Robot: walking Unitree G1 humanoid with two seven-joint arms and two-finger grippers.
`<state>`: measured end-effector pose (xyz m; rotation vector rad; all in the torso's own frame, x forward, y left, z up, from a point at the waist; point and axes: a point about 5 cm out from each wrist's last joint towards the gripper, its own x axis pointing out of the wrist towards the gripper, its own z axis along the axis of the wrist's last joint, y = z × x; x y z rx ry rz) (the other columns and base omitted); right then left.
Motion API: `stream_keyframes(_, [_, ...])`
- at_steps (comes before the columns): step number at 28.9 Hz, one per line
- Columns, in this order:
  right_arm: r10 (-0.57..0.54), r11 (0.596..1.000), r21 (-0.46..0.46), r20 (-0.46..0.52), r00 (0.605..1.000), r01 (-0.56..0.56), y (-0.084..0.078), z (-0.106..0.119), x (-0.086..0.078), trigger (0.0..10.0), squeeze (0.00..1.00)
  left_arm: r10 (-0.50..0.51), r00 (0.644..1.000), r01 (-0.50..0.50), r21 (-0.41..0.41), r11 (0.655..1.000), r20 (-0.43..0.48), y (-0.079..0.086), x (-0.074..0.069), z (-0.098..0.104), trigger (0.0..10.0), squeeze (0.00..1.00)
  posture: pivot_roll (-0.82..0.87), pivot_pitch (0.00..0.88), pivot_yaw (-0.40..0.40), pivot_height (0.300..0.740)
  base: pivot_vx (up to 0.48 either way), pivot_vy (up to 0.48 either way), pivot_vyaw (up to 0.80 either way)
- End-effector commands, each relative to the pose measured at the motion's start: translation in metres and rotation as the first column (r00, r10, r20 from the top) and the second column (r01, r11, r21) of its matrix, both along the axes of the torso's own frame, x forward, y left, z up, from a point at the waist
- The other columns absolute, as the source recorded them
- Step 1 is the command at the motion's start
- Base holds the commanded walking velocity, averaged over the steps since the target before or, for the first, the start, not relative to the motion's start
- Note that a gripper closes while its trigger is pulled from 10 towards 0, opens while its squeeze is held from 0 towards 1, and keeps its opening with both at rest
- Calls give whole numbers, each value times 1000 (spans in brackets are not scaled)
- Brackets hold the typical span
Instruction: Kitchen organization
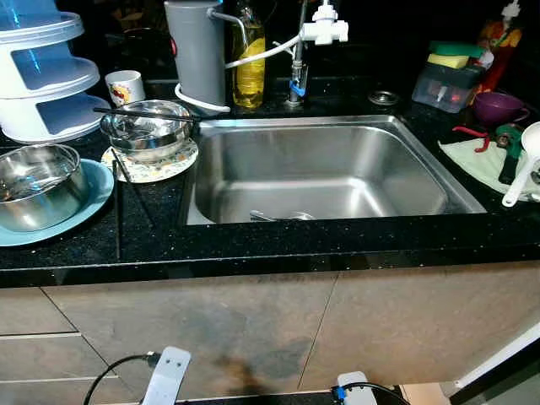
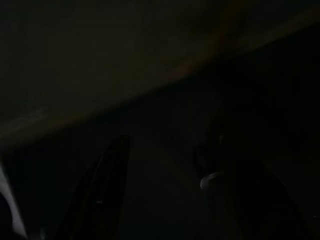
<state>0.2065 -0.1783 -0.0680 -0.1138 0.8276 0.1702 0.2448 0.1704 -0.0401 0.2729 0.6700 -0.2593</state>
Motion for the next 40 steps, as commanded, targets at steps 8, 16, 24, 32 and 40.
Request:
stream_keyframes(8, [408, 823, 387, 105, 907, -415, 17, 35, 0, 10000, 0, -502, 849, 525, -358, 772, 163, -9, -24, 64, 10000, 0, -82, 126, -17, 740, 0, 0, 0])
stream_keyframes(16, [424, 544, 570, 447, 788, -616, 19, 144, 31, 10000, 0, -647, 701, 712, -348, 610, 301, -7, -23, 142, 10000, 0, -69, 126, -28, 740, 0, 0, 0])
stream_keyframes(24, [359, 416, 492, 684, 635, -765, 26, 224, 56, 10000, 0, -595, 621, 781, -334, 528, 510, -12, -4, 214, 10000, 0, -67, 121, -32, 740, 0, 0, 0])
stream_keyframes(32, [162, 368, 465, 821, 548, -805, 22, 291, 64, 10000, 0, -494, 541, 831, -341, 440, 681, -18, 1, 278, 10000, 0, -67, 119, -29, 740, 0, 0, 0])
stream_keyframes(40, [-144, 524, 550, 810, 569, -650, 8, 328, 100, 10000, 0, -189, 602, 657, -347, 669, 775, -15, 46, 322, 10000, 0, -64, 113, -29, 740, 0, 0, 0])
